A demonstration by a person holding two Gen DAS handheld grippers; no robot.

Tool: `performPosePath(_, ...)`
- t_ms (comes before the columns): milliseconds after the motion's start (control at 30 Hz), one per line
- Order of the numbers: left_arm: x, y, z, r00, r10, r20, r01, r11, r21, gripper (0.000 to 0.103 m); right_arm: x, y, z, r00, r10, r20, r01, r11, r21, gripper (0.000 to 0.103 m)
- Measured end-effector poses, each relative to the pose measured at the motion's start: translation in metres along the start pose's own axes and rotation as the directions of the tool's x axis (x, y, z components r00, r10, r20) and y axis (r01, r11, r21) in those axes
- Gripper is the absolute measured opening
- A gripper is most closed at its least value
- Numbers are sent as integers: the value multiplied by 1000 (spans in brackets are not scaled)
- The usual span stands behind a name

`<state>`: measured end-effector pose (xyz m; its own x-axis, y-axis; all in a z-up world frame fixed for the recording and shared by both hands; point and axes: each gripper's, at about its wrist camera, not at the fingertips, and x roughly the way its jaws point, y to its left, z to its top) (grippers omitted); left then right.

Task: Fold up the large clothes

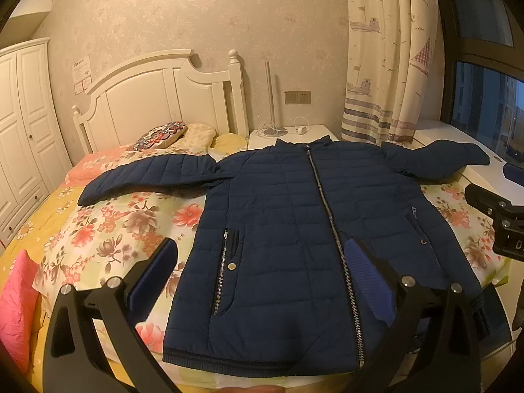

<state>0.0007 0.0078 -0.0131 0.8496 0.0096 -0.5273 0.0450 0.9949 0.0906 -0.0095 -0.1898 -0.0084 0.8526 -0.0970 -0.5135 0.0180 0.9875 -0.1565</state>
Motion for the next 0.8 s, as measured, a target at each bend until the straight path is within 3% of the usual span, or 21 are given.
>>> performPosePath(800,1,6,-6,1000,6,-10,-6,1000,0,101,1,2,-6,1000,7,-10,-7,1000,0,99)
